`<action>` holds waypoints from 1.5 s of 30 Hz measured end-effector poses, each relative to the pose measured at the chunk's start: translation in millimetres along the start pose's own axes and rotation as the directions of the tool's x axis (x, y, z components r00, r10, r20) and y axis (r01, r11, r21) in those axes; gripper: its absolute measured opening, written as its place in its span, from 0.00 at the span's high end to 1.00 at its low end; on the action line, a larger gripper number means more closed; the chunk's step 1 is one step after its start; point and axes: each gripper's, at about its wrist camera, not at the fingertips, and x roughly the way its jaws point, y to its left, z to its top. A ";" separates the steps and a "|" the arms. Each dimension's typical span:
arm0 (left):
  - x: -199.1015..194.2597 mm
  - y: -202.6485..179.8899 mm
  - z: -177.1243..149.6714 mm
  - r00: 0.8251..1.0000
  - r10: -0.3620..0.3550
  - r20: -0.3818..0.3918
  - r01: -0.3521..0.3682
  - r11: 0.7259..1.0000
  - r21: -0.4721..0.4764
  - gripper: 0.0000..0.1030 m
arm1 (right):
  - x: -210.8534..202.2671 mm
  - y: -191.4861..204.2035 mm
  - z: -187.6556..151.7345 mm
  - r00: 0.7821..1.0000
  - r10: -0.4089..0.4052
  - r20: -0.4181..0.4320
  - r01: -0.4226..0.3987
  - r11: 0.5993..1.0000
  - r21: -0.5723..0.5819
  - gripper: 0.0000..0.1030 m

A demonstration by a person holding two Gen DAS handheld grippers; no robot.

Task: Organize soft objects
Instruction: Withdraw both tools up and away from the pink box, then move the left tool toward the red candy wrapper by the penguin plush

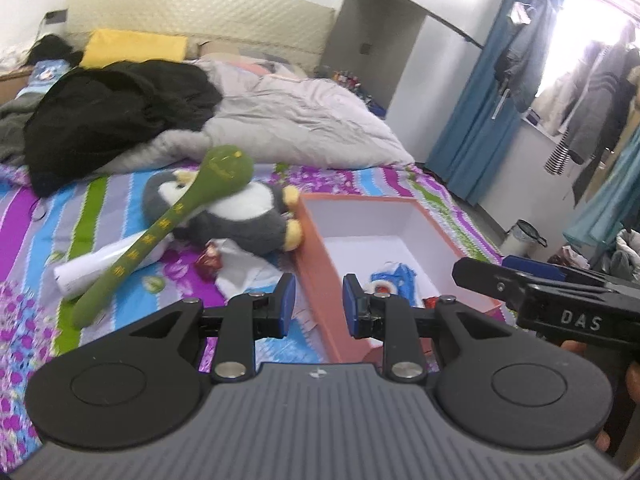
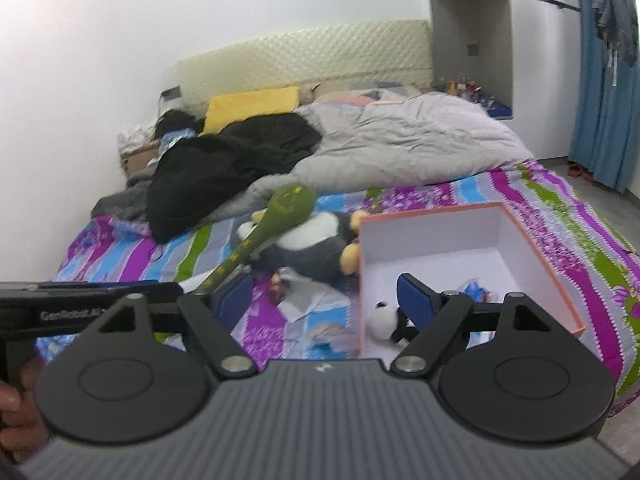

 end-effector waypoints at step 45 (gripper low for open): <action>96.9 147.2 -33.6 0.958 0.200 -0.206 -0.245 0.944 -0.220 0.71 | 42.3 64.5 68.6 0.960 -0.081 -0.270 0.073 0.997 -0.040 0.21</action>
